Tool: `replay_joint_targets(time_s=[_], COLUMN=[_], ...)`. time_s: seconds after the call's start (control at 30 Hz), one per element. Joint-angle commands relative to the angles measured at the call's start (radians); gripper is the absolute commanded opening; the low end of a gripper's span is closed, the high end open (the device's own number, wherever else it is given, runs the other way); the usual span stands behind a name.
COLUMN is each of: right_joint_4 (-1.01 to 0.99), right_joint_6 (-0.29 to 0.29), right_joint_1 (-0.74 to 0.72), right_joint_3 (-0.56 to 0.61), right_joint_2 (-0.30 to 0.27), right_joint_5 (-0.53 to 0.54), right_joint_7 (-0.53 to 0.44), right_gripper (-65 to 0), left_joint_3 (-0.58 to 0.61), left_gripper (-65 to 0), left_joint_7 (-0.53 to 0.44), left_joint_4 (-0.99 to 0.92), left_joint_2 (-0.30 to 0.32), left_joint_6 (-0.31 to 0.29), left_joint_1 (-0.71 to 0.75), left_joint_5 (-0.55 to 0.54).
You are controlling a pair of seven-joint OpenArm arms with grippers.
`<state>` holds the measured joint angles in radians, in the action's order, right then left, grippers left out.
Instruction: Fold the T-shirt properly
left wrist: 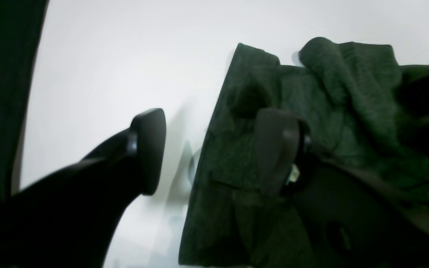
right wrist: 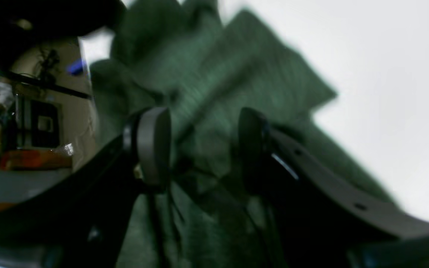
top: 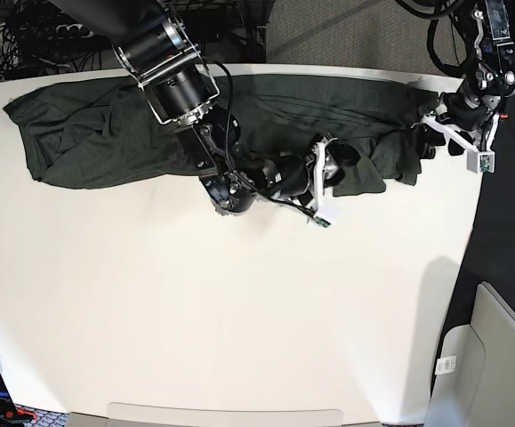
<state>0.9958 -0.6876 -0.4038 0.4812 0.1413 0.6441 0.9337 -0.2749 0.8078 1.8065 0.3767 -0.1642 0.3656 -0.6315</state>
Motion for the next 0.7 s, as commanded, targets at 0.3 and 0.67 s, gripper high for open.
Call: replay_joint_targets(time_s=[0.3,0.67], right_joint_4=[-0.028,0.229], right_joint_6=[-0.011,-0.011], right_joint_1=[-0.019,0.019], right_joint_3=[0.0,0.072], right_joint_2=[0.016,0.016], right_joint_5=[-0.053,-0.051], right_joint_7=[-0.029,-0.028], right_gripper=[-59.4,-59.6], left_joint_3=[-0.004,-0.004], left_gripper=[-27.9,-27.9], left_joint_7=[-0.02,-0.02], left_joint_4=[0.016,0.016], left_joint_2=[0.014,0.014], left_joint_6=[-0.004,-0.007], left_joint_1=[-0.003,-0.001], left_joint_5=[-0.008,-0.008])
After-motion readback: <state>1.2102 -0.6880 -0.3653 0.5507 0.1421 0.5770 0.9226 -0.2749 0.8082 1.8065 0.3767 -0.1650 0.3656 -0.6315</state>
